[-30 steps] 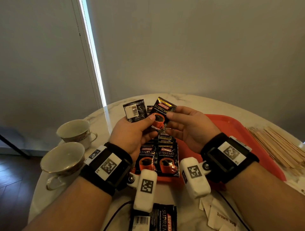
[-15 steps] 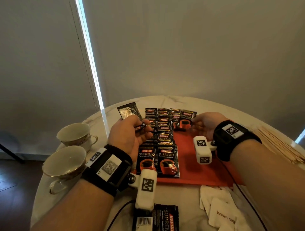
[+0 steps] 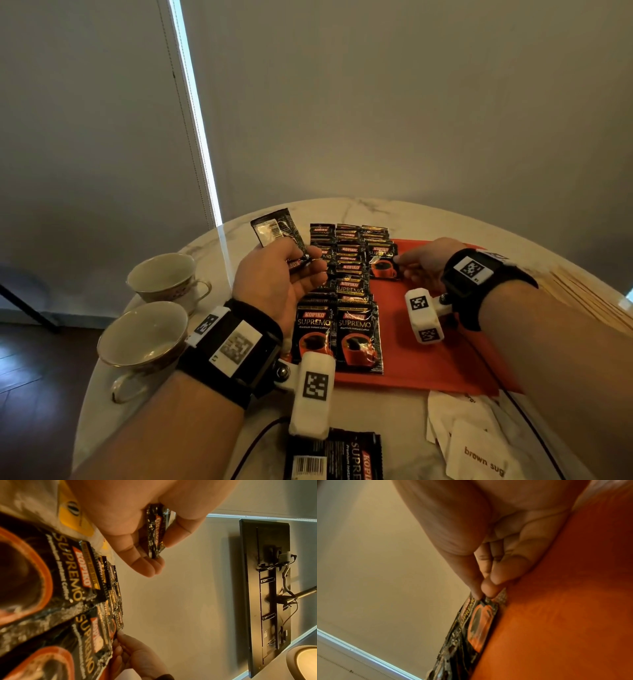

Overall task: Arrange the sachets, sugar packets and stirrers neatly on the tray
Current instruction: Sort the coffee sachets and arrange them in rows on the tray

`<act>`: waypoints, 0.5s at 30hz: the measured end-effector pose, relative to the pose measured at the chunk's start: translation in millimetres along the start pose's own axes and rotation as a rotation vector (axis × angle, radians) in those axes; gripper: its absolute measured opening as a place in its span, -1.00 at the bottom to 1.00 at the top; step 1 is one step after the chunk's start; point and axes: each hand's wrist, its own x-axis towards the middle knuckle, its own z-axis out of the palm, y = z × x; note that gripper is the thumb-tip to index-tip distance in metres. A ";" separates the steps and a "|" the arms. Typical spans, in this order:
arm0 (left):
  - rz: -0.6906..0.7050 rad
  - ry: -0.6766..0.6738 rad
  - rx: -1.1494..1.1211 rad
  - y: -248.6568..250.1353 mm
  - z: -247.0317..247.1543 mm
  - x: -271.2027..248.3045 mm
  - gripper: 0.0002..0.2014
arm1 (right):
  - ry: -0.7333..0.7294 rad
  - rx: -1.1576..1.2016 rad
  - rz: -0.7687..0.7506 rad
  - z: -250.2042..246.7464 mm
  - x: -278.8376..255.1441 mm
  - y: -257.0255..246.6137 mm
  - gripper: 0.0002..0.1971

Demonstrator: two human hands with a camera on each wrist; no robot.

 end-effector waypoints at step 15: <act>0.015 -0.075 0.206 -4.2 -3.0 3.5 -0.92 | -0.031 0.135 -0.032 -2.4 -5.1 0.1 -0.83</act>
